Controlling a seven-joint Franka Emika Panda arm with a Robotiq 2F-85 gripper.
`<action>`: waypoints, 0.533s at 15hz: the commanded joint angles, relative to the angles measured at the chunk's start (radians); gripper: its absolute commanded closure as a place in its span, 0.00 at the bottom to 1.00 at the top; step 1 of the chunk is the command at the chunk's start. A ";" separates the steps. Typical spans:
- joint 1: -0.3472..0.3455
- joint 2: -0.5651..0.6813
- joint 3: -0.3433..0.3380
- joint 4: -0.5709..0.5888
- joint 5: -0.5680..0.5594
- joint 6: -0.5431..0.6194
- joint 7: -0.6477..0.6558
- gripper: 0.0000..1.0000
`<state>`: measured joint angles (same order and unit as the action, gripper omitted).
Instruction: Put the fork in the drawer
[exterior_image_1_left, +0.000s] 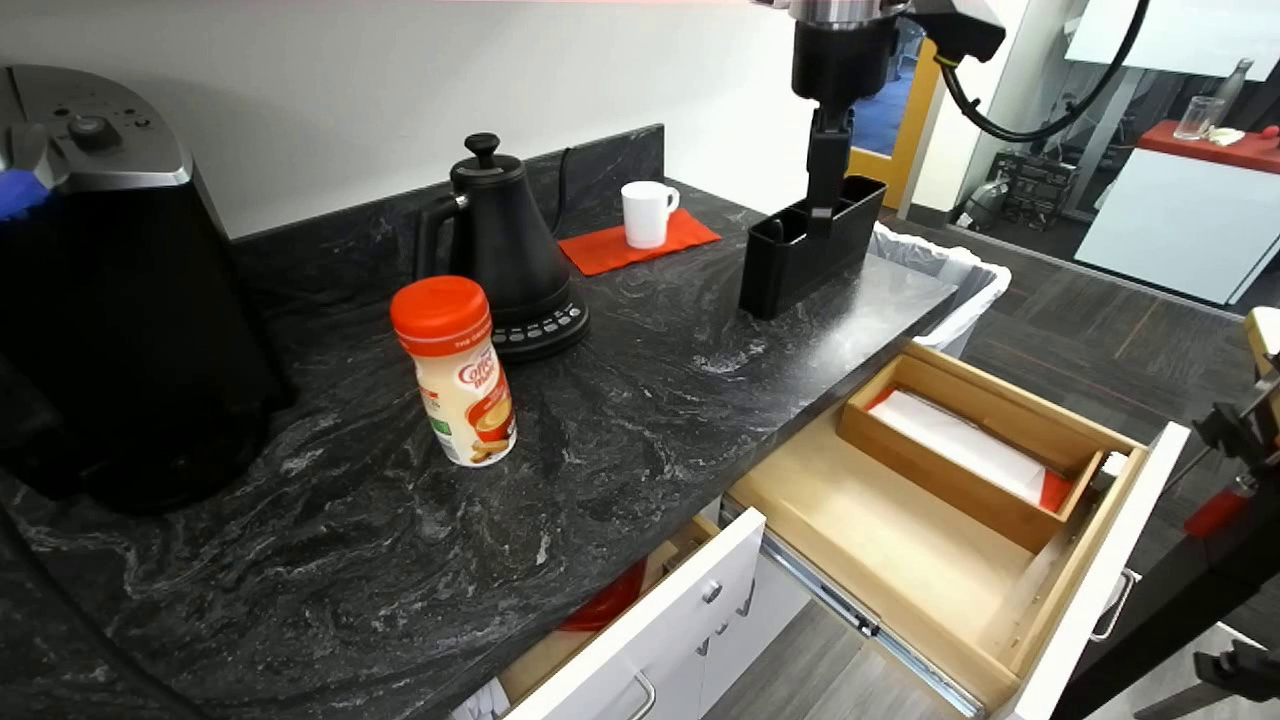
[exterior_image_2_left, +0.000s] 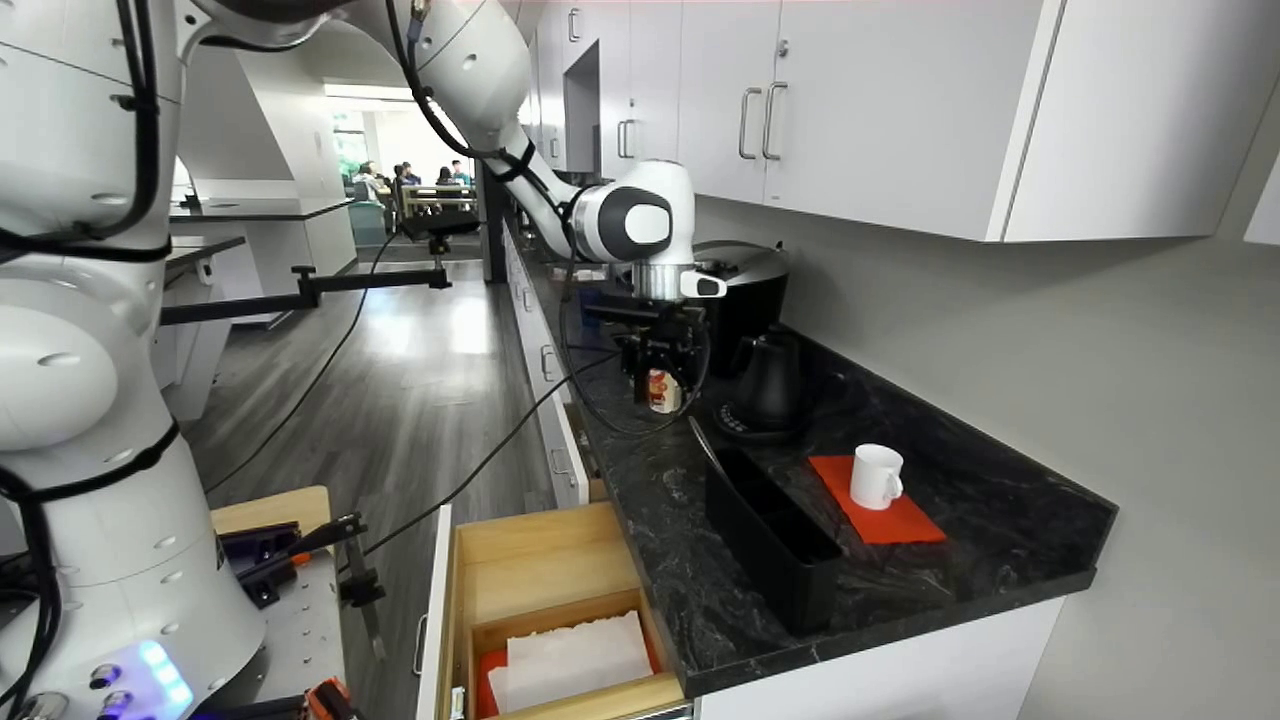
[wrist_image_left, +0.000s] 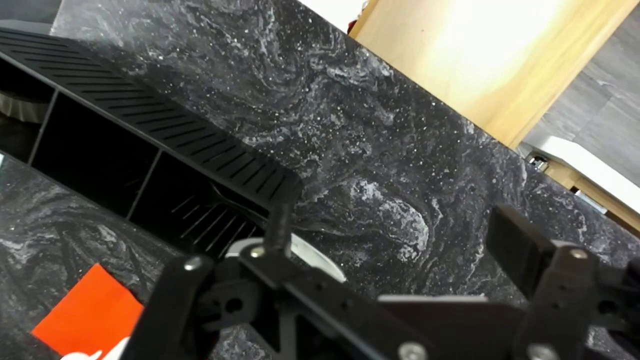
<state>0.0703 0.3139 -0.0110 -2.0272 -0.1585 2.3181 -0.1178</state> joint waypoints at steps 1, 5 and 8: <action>0.004 0.008 0.001 -0.024 -0.064 0.068 0.036 0.00; 0.023 0.013 -0.014 -0.036 -0.144 0.182 0.102 0.00; 0.048 0.016 -0.044 -0.049 -0.248 0.258 0.191 0.00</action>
<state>0.0851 0.3401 -0.0160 -2.0431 -0.3148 2.4996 -0.0211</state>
